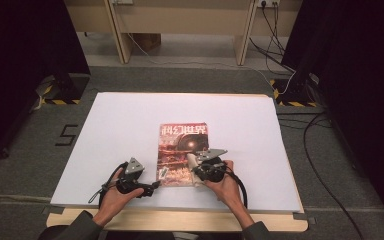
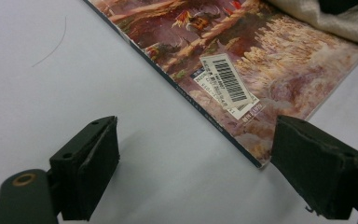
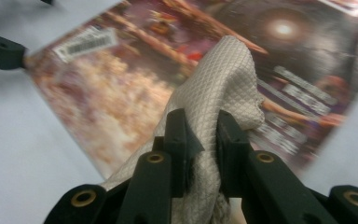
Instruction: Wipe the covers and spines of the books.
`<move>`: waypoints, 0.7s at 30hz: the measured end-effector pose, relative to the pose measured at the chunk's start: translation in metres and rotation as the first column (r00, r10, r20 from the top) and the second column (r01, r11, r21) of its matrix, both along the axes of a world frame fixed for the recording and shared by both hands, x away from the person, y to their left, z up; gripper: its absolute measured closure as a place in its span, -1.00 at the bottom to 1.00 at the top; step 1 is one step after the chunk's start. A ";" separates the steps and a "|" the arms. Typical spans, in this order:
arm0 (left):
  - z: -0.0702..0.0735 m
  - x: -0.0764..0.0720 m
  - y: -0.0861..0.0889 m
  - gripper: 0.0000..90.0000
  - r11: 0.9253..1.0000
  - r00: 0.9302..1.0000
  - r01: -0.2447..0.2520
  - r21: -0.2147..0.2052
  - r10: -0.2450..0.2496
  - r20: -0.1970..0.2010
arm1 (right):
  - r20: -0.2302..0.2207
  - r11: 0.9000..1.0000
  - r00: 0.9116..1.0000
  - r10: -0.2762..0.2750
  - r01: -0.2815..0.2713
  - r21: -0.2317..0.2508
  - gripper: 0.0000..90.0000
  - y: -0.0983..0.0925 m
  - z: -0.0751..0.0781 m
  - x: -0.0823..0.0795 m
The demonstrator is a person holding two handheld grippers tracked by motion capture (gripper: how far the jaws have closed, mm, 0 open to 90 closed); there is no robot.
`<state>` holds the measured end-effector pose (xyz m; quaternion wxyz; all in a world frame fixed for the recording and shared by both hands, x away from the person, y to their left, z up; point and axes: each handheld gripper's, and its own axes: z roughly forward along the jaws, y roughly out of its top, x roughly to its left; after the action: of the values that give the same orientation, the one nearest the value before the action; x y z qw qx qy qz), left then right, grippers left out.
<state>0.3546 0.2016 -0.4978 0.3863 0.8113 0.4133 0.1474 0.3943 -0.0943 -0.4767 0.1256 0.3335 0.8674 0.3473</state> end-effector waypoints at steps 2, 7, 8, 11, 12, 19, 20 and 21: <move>0.000 0.000 0.000 -0.68 1.000 1.000 0.003 0.006 -0.003 -0.002 | -0.008 1.000 1.000 -0.019 0.019 0.006 0.72 -0.010 0.000 -0.001; -0.001 0.000 0.000 -0.70 1.000 1.000 0.010 0.017 -0.010 -0.007 | -0.012 1.000 1.000 -0.025 0.025 0.004 0.72 -0.018 0.001 -0.008; -0.001 -0.001 0.000 -0.70 1.000 1.000 0.008 0.019 -0.008 -0.007 | -0.007 1.000 1.000 -0.022 0.022 -0.004 0.72 -0.017 0.001 -0.007; -0.001 0.000 0.000 -0.70 1.000 1.000 0.010 0.016 -0.010 -0.008 | 0.003 0.999 1.000 -0.027 0.027 -0.022 0.72 -0.014 0.002 -0.002; -0.001 0.000 0.000 -0.71 1.000 1.000 0.009 0.016 -0.009 -0.008 | 0.011 0.999 0.999 -0.031 0.031 -0.025 0.72 -0.013 0.002 0.003; -0.001 0.001 0.000 -0.77 1.000 1.000 0.001 0.025 -0.001 -0.010 | -0.003 0.997 0.997 -0.074 0.074 -0.011 0.72 -0.010 0.002 0.036; -0.001 0.001 0.000 -0.78 1.000 1.000 0.000 0.025 0.001 -0.011 | -0.003 0.997 0.997 -0.079 0.079 -0.012 0.72 -0.010 0.002 0.041; -0.002 0.001 0.000 -0.79 1.000 1.000 0.000 0.024 0.001 -0.012 | -0.001 0.997 0.997 -0.083 0.083 -0.010 0.72 -0.010 0.002 0.045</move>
<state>0.3559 0.2017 -0.4993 0.3738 0.8167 0.4141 0.1475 0.4393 -0.1048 -0.4751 0.1408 0.3688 0.8547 0.3372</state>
